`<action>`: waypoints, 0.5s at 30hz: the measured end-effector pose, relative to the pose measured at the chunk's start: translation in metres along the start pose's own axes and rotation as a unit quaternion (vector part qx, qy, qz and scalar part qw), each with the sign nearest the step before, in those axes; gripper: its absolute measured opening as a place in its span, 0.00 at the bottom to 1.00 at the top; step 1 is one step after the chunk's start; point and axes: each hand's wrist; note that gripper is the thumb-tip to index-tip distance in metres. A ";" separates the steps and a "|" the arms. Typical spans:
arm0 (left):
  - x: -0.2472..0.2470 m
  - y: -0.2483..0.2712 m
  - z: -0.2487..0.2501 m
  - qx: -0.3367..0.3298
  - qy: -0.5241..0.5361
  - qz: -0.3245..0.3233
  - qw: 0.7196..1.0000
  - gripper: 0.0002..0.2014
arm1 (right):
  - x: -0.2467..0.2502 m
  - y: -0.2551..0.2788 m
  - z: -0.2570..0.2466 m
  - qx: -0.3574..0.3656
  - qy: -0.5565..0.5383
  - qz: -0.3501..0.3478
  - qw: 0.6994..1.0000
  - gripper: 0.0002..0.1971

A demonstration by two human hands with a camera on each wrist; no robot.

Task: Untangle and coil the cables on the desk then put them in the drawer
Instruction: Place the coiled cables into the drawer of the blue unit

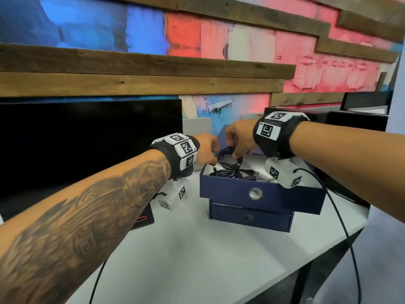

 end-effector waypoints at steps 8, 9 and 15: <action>-0.009 -0.003 -0.004 0.011 -0.002 -0.005 1.000 0.22 | 0.000 -0.008 -0.004 -0.005 -0.009 0.007 1.000 0.12; -0.009 -0.003 -0.004 0.011 -0.001 -0.006 1.000 0.22 | 0.000 -0.008 -0.005 -0.005 -0.010 0.008 1.000 0.11; -0.005 -0.001 -0.002 -0.003 0.000 0.008 1.000 0.25 | -0.001 -0.008 -0.009 -0.009 0.036 -0.017 0.999 0.16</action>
Point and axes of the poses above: each hand's wrist, its own y-axis away from the middle knuckle, its own x-axis out of the back of the hand, z = x × y, and after that the axes turned 4 degrees about -x, right-handed
